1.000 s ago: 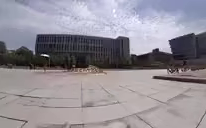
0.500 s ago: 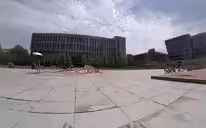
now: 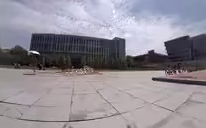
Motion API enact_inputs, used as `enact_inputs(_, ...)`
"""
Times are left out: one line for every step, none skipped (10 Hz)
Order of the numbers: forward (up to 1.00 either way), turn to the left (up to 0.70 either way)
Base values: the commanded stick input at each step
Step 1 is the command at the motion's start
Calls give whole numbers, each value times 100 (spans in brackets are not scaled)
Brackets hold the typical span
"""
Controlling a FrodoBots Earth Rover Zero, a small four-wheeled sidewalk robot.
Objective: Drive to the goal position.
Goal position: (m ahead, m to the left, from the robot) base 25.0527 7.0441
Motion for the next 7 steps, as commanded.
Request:
enact_inputs(45,0)
enact_inputs(45,0)
enact_inputs(45,0)
enact_inputs(45,0)
enact_inputs(45,0)
enact_inputs(45,0)
enact_inputs(45,0)
